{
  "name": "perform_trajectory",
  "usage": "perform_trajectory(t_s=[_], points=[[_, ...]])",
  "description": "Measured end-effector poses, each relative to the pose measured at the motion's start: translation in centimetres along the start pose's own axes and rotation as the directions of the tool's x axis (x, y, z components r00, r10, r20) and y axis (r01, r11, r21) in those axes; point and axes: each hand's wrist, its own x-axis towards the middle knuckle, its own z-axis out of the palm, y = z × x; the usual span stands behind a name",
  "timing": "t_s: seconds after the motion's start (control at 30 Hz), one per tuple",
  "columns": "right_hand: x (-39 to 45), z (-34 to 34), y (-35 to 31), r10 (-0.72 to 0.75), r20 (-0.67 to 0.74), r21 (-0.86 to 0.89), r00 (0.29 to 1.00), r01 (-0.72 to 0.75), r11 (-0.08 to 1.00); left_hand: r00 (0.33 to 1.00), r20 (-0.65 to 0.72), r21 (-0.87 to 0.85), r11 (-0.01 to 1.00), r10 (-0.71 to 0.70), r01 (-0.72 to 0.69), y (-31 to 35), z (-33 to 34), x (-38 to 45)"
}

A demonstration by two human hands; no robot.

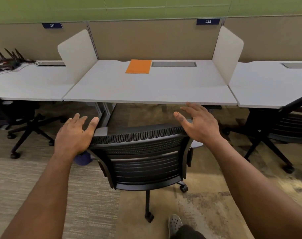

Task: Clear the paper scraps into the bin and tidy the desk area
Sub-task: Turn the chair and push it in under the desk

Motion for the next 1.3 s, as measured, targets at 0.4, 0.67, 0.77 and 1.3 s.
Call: perform_trajectory(t_s=[0.4,0.67,0.77,1.3], points=[[8.9,4.6,-1.3,0.009,0.038,-0.002,0.999,-0.009,1.000,0.995,-0.090,0.024,0.999,0.041,-0.039,-1.1,1.5,10.6],[18.0,8.1,-2.1,0.049,0.060,-0.021,0.997,-0.048,0.999,0.993,-0.114,0.034,0.999,0.039,-0.035,-2.3,3.4,18.9],[20.9,9.5,-2.4,0.010,0.039,-0.025,0.999,-0.009,1.000,0.988,-0.144,0.071,0.997,0.054,-0.044,-2.7,3.9,21.5],[30.9,12.7,-3.1,0.098,-0.033,-0.100,0.995,-0.101,0.990,0.971,-0.213,-0.067,0.989,0.113,-0.129,-0.8,5.8,36.4]])
